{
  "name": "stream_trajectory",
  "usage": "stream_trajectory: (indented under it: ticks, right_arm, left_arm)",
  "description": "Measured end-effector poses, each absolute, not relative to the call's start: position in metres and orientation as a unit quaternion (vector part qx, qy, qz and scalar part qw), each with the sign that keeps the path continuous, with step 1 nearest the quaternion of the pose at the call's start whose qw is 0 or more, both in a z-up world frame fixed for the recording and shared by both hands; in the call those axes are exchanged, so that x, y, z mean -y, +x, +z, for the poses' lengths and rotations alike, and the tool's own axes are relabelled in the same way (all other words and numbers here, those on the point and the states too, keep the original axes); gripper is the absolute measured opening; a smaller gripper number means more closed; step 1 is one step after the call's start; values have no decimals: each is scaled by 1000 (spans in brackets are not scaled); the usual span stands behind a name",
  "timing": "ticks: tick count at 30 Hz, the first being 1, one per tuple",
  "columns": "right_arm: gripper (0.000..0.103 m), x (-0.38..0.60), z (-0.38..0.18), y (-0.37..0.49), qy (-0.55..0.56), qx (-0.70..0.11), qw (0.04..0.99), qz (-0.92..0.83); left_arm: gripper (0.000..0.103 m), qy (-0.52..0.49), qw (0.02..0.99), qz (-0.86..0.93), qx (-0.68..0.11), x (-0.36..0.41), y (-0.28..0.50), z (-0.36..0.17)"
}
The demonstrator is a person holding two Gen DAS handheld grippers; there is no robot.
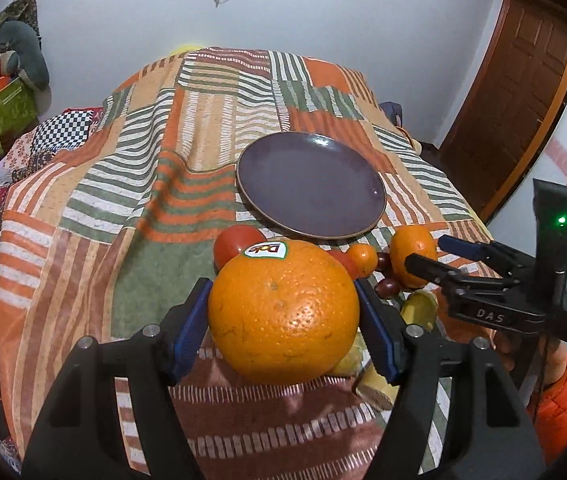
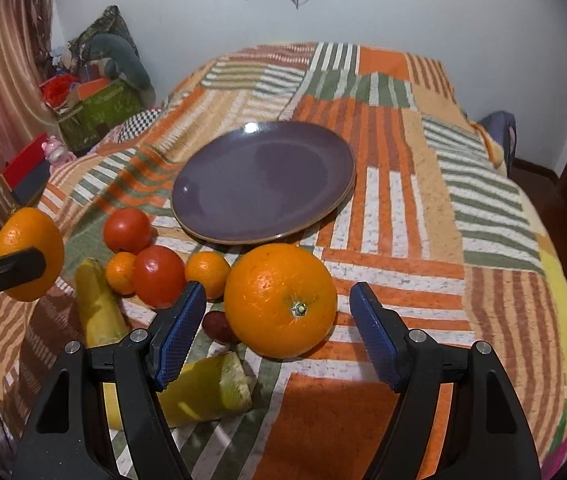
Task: Organize fruits
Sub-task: 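Grasp the large Dole orange with the left tool while the right tool grasps another orange, then lift both oranges and carry them over the dark purple plate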
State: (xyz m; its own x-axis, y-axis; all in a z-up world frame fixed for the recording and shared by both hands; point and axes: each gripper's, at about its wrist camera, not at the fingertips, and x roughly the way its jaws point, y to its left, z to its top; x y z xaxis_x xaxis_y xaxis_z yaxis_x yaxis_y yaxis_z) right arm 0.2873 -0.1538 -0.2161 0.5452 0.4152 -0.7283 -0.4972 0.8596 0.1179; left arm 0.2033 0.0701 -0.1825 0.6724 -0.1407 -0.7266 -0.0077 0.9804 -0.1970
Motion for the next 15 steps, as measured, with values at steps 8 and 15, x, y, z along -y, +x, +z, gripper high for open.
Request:
stream_trajectory:
  ticks: [8, 15]
  right_arm:
    - [63, 154, -226, 298, -40, -425, 864, 268]
    - [63, 151, -230, 305, -40, -436, 857, 272]
  left_arm:
    - [69, -90, 909, -39, -406, -69, 214, -187]
    - [69, -87, 910, -39, -404, -66, 215, -184]
